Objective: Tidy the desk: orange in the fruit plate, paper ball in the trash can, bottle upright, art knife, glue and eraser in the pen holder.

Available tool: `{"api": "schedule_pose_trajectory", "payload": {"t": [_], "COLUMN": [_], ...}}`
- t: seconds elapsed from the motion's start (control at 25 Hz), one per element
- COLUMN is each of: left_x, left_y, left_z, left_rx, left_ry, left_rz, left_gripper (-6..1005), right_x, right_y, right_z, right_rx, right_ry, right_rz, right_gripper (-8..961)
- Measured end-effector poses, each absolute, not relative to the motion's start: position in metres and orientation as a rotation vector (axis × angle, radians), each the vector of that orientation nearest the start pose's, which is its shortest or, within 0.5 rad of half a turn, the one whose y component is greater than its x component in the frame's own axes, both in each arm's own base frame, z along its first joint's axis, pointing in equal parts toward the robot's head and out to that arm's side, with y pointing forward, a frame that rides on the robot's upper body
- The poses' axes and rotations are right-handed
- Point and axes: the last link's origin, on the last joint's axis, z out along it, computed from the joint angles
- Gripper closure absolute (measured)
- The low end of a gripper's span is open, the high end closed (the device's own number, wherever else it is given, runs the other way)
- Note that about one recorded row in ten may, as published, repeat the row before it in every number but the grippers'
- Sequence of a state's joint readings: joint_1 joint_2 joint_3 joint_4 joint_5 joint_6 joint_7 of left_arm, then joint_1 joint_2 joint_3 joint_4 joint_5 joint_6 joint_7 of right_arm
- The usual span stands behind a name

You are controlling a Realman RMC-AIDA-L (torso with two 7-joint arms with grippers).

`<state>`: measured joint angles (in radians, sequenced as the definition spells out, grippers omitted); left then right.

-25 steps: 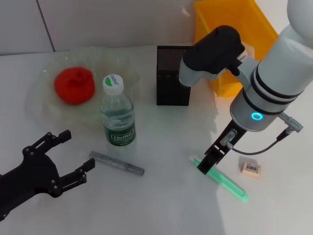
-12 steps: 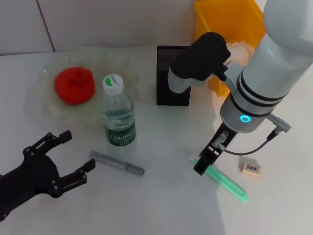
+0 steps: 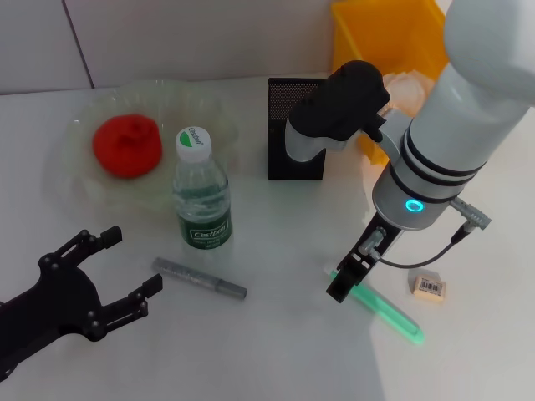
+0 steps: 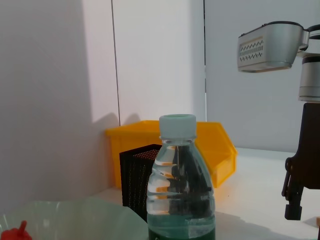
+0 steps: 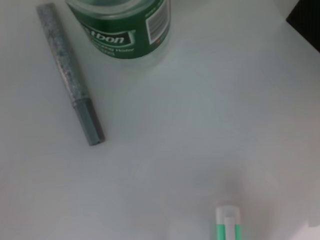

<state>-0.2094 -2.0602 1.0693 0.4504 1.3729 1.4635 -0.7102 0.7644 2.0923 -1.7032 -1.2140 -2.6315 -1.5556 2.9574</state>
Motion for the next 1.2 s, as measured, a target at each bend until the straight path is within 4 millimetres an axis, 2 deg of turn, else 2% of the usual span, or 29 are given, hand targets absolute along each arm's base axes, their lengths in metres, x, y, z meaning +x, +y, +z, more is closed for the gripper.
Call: {"api": "schedule_pose_trajectory", "payload": {"t": [0.76, 1.04, 1.2], "left_x": [-0.319, -0.319, -0.319], "left_y": [0.248, 0.248, 0.248], "left_z": [-0.026, -0.027, -0.027], "left_rx": [-2.43, -2.431, -2.431], "left_ry": [-0.304, -0.306, -0.308], "left_rz": [-0.796, -0.796, -0.796], "left_gripper": [126, 126, 126], "right_x": [0.152, 0.153, 0.155], "right_y": [0.344, 0.345, 0.345], "right_z": [-0.069, -0.069, -0.071], "right_rx": [-2.5, -2.497, -2.495], "right_ry": [1.026, 1.029, 1.045], "right_rz": [-0.815, -0.802, -0.8], "right_gripper": [136, 398, 401]}}
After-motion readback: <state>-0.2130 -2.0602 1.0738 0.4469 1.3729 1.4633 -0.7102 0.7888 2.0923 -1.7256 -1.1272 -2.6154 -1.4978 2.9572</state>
